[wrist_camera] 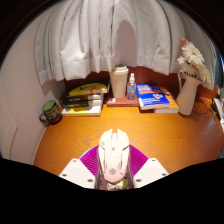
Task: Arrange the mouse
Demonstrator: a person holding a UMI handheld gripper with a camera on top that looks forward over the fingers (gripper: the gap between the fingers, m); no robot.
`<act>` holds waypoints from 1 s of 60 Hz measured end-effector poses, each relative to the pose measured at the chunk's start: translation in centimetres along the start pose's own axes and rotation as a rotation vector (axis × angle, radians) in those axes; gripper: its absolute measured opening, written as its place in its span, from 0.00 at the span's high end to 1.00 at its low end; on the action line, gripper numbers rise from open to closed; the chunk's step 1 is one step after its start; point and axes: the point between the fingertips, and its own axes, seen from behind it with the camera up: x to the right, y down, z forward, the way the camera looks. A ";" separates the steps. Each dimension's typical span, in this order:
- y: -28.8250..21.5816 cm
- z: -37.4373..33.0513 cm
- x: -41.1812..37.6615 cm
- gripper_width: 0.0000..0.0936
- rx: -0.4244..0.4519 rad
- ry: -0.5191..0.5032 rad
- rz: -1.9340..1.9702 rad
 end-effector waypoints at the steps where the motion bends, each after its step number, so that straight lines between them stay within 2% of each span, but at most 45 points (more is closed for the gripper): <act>1: 1.0 0.4 -0.1 0.60 -0.018 0.000 0.000; 12: 8.9 2.4 -1.2 0.60 -0.135 -0.009 -0.022; 16: 9.0 2.7 -1.1 0.60 -0.096 0.005 -0.059; 29: 8.7 2.7 -1.2 0.42 -0.090 -0.004 -0.040; 34: 8.5 2.1 -1.1 0.23 -0.108 0.006 -0.026; 38: 6.8 0.7 -1.2 0.18 -0.074 0.007 -0.013; 60: -1.8 -15.5 -2.0 0.17 0.111 -0.035 -0.005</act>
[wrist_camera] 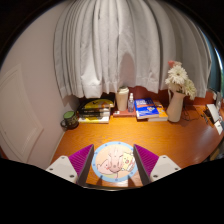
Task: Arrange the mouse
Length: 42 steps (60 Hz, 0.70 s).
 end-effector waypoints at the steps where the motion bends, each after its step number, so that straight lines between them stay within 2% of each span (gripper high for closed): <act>1: -0.1 -0.7 0.0 0.17 0.009 0.001 -0.002; 19: -1.8 -10.4 0.6 0.17 0.097 0.002 -0.021; 42: 0.7 -14.2 2.4 0.17 0.115 0.012 -0.001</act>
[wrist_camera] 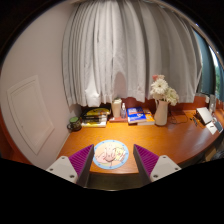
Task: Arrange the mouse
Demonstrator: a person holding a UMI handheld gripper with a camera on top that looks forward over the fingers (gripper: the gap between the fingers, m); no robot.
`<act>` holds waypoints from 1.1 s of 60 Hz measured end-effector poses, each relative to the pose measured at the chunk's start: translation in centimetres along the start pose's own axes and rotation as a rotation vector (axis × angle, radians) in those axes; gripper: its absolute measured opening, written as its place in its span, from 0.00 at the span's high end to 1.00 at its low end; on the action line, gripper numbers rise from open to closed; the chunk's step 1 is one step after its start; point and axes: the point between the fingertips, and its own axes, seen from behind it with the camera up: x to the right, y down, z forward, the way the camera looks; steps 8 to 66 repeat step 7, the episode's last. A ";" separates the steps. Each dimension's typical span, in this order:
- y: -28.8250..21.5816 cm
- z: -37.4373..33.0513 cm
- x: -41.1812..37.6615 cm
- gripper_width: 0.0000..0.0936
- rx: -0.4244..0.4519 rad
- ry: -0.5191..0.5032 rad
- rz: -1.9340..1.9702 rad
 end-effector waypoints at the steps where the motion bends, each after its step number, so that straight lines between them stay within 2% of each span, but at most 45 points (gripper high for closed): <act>1: 0.1 0.0 0.1 0.17 0.002 0.002 -0.001; 66: 0.4 -0.3 0.5 0.17 0.005 0.007 0.002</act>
